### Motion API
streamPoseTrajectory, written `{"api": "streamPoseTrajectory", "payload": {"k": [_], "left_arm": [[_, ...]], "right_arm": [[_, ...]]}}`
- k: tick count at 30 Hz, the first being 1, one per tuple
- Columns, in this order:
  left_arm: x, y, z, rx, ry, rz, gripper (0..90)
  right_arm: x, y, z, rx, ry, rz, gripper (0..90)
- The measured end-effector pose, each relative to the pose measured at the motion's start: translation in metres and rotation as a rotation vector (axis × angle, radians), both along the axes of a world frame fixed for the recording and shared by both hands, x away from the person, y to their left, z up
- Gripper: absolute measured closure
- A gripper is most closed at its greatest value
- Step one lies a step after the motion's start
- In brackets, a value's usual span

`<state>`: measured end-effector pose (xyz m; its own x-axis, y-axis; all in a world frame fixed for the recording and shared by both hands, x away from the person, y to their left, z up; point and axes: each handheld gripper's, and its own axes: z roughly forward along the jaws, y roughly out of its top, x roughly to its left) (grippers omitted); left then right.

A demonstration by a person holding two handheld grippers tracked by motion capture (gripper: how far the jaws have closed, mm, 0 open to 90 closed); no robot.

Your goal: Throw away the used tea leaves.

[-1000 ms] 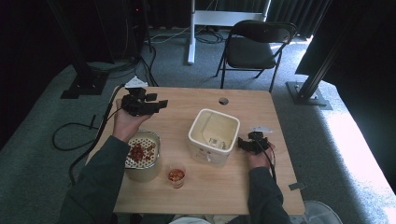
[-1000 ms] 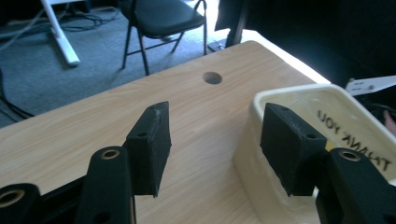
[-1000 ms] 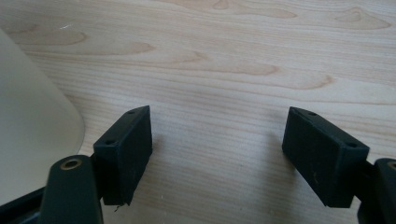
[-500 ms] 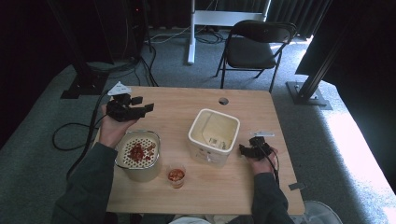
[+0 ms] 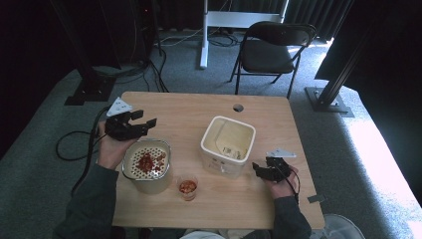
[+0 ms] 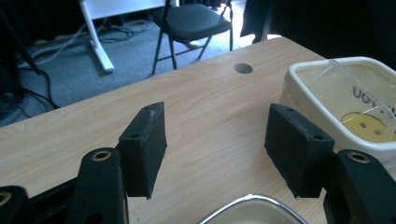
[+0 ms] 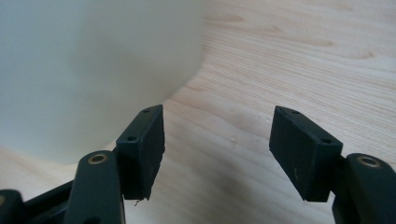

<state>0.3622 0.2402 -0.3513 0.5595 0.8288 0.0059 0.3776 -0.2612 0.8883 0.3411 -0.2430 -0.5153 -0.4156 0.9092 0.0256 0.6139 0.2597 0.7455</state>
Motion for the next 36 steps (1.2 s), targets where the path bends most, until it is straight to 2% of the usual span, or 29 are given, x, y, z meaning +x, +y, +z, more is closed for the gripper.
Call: {"api": "streamPoseTrajectory", "payload": {"k": [3,8,11,12,14,17,19,24,26,28,31,36], "left_arm": [[-0.014,0.002,0.000,0.003,-0.023,0.011,36.8],[-0.044,0.007,-0.002,-0.023,-0.056,0.032,33.3],[-0.065,0.005,-0.007,-0.029,-0.063,0.020,30.3],[-0.073,0.004,-0.010,-0.032,-0.066,0.028,28.4],[-0.088,0.001,-0.016,-0.058,-0.072,0.005,26.9],[-0.107,-0.007,-0.030,-0.048,-0.068,-0.008,24.1],[-0.118,-0.013,-0.040,-0.057,-0.065,-0.014,23.1],[-0.136,-0.029,-0.060,-0.052,-0.074,-0.048,23.1],[-0.141,-0.035,-0.065,-0.061,-0.083,-0.076,24.1],[-0.146,-0.042,-0.070,-0.049,-0.088,-0.094,25.1],[-0.152,-0.049,-0.080,-0.036,-0.093,-0.113,33.2],[-0.159,-0.057,-0.098,-0.028,-0.081,-0.136,39.3]], "right_arm": [[-0.011,0.003,0.006,0.008,-0.026,0.022,35.1],[-0.022,0.006,0.009,0.005,-0.051,0.040,35.9],[-0.025,0.007,0.009,-0.007,-0.056,0.047,35.9],[-0.026,0.006,0.008,-0.011,-0.056,0.045,36.0],[-0.025,0.005,0.007,-0.011,-0.052,0.038,36.1],[-0.024,0.004,0.005,-0.006,-0.050,0.033,36.1],[-0.024,0.005,0.005,-0.005,-0.052,0.036,36.3],[-0.029,0.010,0.006,-0.003,-0.058,0.060,38.1],[-0.034,0.012,0.007,0.003,-0.061,0.070,40.4],[-0.039,0.014,0.007,0.010,-0.070,0.091,44.2],[-0.050,0.021,0.010,0.010,-0.093,0.137,52.2],[-0.058,0.029,0.012,0.012,-0.117,0.173,58.5]]}}
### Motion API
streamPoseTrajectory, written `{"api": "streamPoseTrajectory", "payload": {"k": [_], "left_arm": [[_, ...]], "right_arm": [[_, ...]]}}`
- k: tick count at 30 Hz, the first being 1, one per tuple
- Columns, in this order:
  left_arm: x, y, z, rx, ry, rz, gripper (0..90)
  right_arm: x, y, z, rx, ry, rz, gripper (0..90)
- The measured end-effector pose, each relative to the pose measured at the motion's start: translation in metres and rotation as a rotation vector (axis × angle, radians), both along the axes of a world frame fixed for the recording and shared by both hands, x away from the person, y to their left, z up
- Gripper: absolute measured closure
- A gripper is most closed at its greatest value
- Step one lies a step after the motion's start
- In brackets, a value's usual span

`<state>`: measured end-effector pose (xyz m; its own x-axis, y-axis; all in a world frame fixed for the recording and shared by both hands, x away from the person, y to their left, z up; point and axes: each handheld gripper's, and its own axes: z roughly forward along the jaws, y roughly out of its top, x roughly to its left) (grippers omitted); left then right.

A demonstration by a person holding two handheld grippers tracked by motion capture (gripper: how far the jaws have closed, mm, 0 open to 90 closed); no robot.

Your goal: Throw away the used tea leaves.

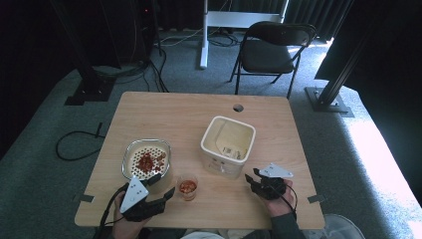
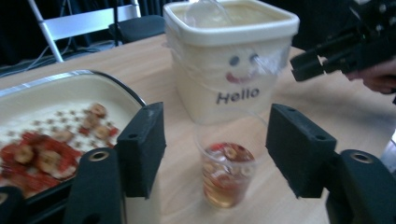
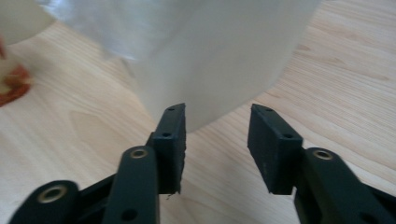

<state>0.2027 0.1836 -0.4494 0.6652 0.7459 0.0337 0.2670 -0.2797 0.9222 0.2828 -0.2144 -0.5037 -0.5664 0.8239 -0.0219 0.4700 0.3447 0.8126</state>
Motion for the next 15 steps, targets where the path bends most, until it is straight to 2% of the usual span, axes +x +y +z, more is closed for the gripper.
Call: {"api": "streamPoseTrajectory", "payload": {"k": [3,6,9,15], "left_arm": [[-0.002,-0.004,-0.012,0.028,0.006,-0.011,42.1],[-0.001,-0.005,-0.023,0.029,0.018,-0.018,42.7],[-0.003,-0.007,-0.031,0.042,0.018,-0.035,42.7],[0.002,-0.006,-0.042,0.031,0.035,-0.038,40.6]], "right_arm": [[-0.004,0.005,0.000,-0.001,0.005,0.025,65.5],[-0.006,0.010,-0.002,-0.007,0.010,0.057,69.9],[-0.009,0.016,-0.003,-0.009,0.009,0.086,71.9],[-0.011,0.032,-0.006,-0.017,0.020,0.149,72.5]]}}
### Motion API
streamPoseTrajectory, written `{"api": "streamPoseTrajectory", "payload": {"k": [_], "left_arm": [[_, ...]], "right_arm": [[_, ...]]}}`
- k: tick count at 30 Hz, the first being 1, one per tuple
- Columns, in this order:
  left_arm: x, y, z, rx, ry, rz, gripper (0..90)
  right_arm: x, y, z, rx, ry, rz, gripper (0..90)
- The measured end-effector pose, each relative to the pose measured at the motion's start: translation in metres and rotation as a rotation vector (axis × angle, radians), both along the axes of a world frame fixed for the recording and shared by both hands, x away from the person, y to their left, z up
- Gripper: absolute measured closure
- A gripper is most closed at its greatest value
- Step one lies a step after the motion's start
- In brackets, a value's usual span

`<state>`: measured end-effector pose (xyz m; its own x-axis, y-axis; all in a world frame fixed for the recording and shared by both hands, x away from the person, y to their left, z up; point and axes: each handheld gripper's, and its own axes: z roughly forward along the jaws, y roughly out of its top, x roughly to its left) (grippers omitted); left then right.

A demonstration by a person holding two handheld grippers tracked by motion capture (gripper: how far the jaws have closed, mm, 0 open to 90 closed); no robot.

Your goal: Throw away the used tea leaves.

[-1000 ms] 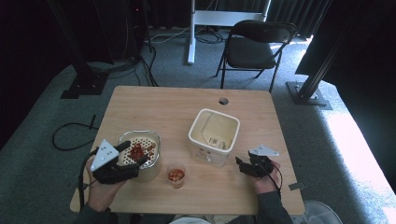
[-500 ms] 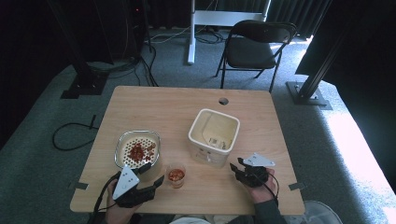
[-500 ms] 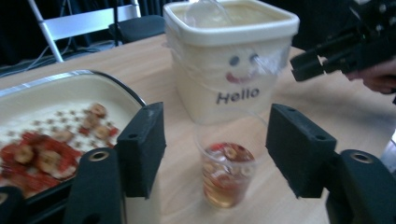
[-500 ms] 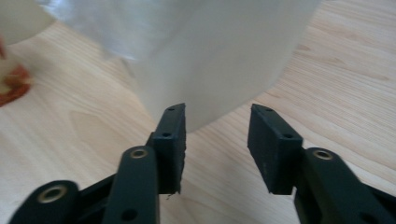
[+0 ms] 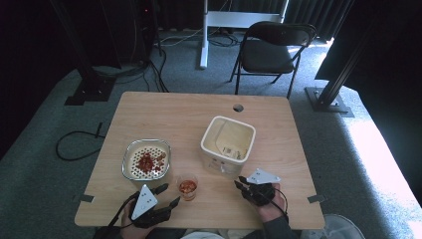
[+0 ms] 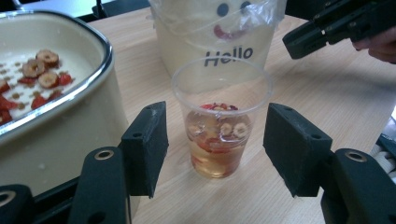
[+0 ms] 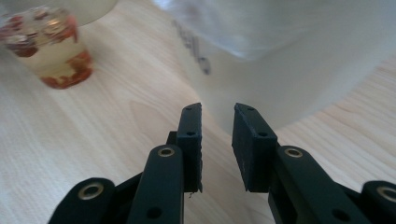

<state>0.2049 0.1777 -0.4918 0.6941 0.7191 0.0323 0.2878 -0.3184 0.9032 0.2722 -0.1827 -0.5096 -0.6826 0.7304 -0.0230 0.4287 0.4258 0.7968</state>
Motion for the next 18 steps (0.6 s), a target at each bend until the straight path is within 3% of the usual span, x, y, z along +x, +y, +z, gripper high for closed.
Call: {"api": "streamPoseTrajectory", "payload": {"k": [3,10,18], "left_arm": [[0.000,0.000,-0.005,0.003,0.007,-0.005,40.2],[0.014,-0.008,-0.025,-0.005,0.063,-0.022,39.3],[0.028,-0.015,-0.033,-0.039,0.070,-0.037,31.5]], "right_arm": [[0.000,0.010,-0.002,-0.003,0.005,0.030,72.5],[0.003,0.036,-0.005,-0.007,0.005,0.108,72.5],[0.009,0.055,-0.012,-0.020,0.027,0.153,72.0]]}}
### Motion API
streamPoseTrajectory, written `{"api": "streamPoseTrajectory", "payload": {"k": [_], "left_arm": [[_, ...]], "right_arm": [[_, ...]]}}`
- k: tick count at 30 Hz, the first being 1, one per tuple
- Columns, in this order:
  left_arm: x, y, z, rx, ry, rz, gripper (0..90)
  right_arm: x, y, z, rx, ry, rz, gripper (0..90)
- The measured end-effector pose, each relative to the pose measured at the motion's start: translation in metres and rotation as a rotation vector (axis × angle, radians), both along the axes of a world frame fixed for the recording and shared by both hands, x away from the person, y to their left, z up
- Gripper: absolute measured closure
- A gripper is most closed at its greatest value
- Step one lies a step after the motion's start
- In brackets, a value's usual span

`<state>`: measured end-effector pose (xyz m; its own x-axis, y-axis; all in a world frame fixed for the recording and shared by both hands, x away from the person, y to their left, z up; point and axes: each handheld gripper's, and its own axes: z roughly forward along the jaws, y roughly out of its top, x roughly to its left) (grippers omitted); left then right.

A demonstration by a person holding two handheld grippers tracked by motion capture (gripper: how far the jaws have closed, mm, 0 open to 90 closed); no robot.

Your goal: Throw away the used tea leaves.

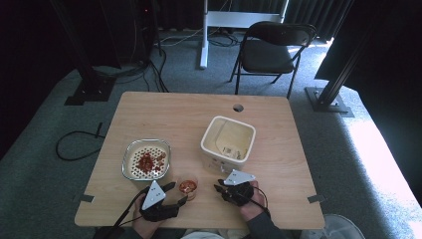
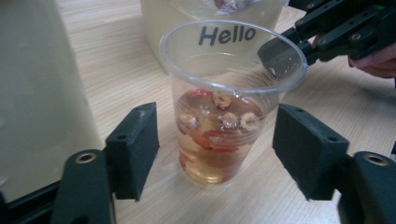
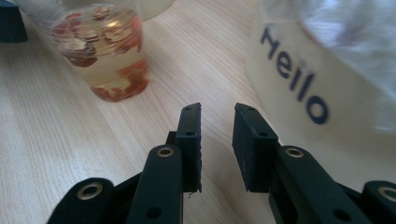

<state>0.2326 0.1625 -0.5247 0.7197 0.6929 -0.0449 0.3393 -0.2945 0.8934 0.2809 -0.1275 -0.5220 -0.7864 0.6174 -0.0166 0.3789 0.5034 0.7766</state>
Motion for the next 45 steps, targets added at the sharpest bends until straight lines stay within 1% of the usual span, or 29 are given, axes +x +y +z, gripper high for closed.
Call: {"api": "streamPoseTrajectory", "payload": {"k": [1,6,9,12,14,16,18,21,23,25,29,31,35,36,38,39,40,41,45], "left_arm": [[0.002,-0.001,-0.001,-0.002,0.004,-0.010,30.2],[0.007,-0.011,-0.004,0.011,-0.029,-0.044,26.8],[0.009,-0.019,-0.005,0.013,-0.046,-0.048,24.4],[0.012,-0.024,-0.005,-0.005,-0.061,-0.051,23.5],[0.014,-0.027,-0.005,-0.009,-0.063,-0.054,22.4],[0.015,-0.030,-0.005,-0.018,-0.073,-0.054,19.9],[0.017,-0.031,-0.005,-0.043,-0.073,-0.059,19.8],[0.019,-0.034,-0.003,-0.051,-0.085,-0.055,19.4],[0.020,-0.035,-0.002,-0.053,-0.094,-0.051,19.6],[0.021,-0.038,-0.001,-0.052,-0.107,-0.042,21.9],[0.022,-0.043,-0.001,-0.049,-0.117,-0.026,23.9],[0.022,-0.044,-0.001,-0.047,-0.118,-0.033,23.9],[0.021,-0.043,-0.003,-0.039,-0.136,-0.051,23.7],[0.021,-0.043,-0.004,-0.034,-0.139,-0.051,23.6],[0.020,-0.044,-0.007,-0.004,-0.141,-0.035,23.7],[0.020,-0.044,-0.008,0.001,-0.140,-0.035,23.8],[0.019,-0.044,-0.007,0.002,-0.146,-0.027,25.4],[0.019,-0.044,-0.006,0.005,-0.150,-0.024,29.3],[0.020,-0.043,-0.005,-0.002,-0.135,-0.026,30.3]], "right_arm": [[0.000,0.001,-0.001,-0.002,0.002,0.003,71.7],[0.000,0.003,-0.004,-0.010,0.006,0.010,71.2],[0.001,0.002,-0.004,-0.012,0.008,0.009,70.9],[0.001,0.001,-0.005,-0.008,0.010,0.007,70.6],[0.001,0.001,-0.005,-0.007,0.010,0.006,70.3],[0.001,0.001,-0.005,-0.008,0.011,0.007,70.1],[0.000,0.001,-0.005,-0.009,0.013,0.007,69.9],[0.000,0.000,-0.006,-0.008,0.012,0.003,69.8],[0.001,0.000,-0.006,-0.008,0.012,0.003,69.7],[0.001,-0.001,-0.006,-0.010,0.012,0.002,69.6],[0.001,-0.001,-0.007,-0.010,0.012,-0.002,69.5],[0.001,-0.002,-0.007,-0.008,0.013,-0.002,68.9],[0.001,-0.003,-0.007,-0.007,0.012,-0.005,68.4],[0.001,-0.003,-0.007,-0.008,0.011,-0.006,68.2],[0.001,-0.004,-0.007,-0.008,0.009,-0.006,68.1],[0.001,-0.004,-0.007,-0.009,0.009,-0.007,68.1],[0.001,-0.004,-0.007,-0.009,0.008,-0.008,68.0],[0.001,-0.005,-0.007,-0.007,0.009,-0.009,68.1],[0.001,-0.005,-0.007,-0.008,0.009,-0.011,68.0]]}}
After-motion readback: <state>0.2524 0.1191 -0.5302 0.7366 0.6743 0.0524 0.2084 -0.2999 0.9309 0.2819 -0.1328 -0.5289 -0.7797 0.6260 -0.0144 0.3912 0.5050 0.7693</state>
